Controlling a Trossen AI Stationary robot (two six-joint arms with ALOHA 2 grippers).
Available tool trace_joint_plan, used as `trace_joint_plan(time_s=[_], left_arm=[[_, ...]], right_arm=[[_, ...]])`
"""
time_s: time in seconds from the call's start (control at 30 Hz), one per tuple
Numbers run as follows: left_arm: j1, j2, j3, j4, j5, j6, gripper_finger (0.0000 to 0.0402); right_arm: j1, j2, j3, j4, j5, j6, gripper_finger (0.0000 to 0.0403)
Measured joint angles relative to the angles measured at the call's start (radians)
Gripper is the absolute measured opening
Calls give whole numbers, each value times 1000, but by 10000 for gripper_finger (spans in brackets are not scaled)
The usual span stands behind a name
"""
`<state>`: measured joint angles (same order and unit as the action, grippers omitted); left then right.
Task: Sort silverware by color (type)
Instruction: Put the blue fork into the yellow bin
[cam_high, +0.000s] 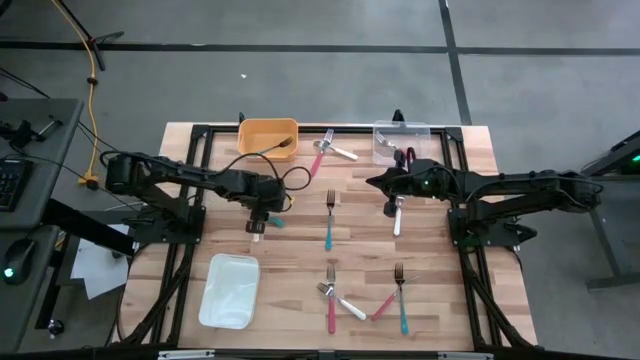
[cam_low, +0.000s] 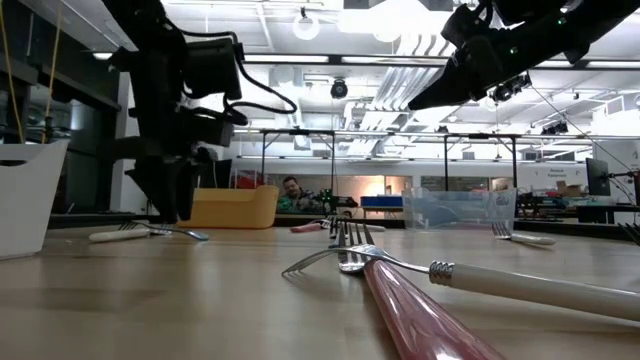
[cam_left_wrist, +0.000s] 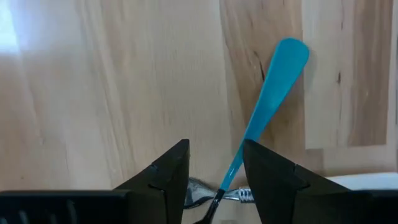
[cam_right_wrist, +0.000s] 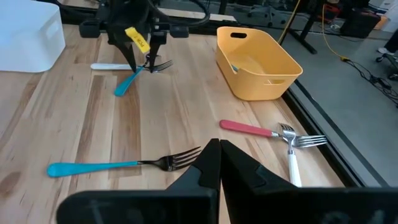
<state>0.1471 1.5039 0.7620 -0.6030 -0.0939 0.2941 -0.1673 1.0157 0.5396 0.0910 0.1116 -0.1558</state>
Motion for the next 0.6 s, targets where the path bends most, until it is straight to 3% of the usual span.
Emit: trace_joint_plan(time_s=[0.6], left_arm=[[0,38,3,-6,-7,49,131]], right_arm=[[0,1,0,0,-3,2,0]])
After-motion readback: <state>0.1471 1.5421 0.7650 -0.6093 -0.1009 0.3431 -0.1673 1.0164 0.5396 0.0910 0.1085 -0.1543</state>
